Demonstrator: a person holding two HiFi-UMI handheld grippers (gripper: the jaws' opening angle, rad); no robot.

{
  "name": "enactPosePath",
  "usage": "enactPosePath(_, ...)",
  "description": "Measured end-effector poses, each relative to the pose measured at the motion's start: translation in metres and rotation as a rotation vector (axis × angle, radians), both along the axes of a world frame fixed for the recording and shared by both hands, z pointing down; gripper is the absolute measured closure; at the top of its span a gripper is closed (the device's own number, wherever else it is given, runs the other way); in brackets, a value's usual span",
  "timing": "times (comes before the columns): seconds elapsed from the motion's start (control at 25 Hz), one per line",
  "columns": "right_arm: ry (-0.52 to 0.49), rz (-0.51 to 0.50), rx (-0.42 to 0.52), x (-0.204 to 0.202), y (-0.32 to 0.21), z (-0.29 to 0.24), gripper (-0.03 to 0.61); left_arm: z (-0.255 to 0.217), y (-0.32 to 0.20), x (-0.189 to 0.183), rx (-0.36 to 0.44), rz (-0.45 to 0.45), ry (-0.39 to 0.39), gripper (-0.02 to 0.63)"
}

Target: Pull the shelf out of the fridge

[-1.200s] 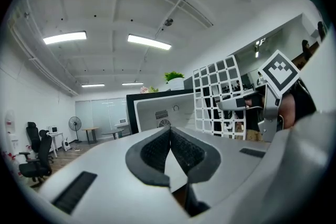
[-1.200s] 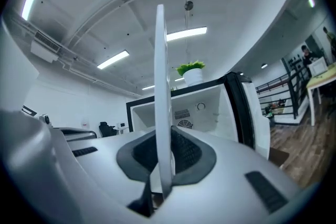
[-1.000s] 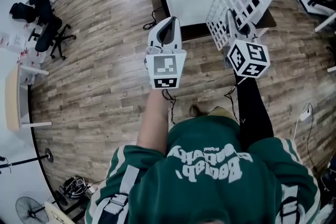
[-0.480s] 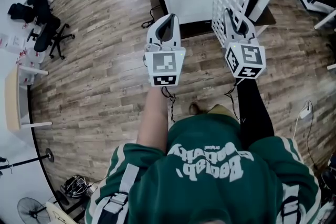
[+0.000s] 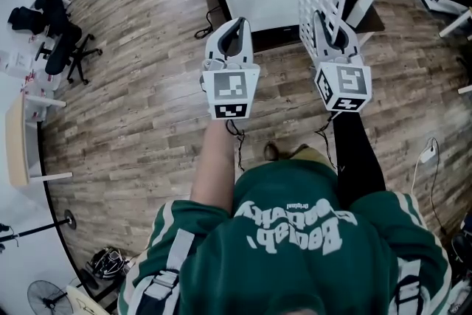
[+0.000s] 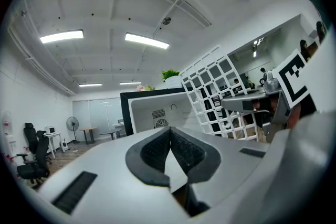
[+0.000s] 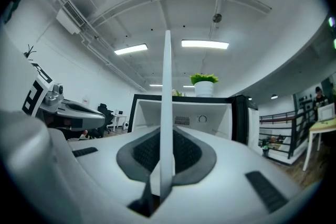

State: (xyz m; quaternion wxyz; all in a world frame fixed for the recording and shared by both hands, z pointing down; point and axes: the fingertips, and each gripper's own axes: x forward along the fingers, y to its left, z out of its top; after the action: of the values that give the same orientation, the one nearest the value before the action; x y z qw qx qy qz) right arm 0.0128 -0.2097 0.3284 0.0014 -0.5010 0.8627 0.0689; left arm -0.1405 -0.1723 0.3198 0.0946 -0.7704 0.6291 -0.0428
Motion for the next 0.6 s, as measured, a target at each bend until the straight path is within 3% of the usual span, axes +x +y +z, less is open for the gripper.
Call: enactPosePath(0.6,-0.016,0.003,0.004,0.0032,0.0021,-0.0045,0.541,-0.0021,0.0008,0.0066,-0.003,0.006,0.0,0.597)
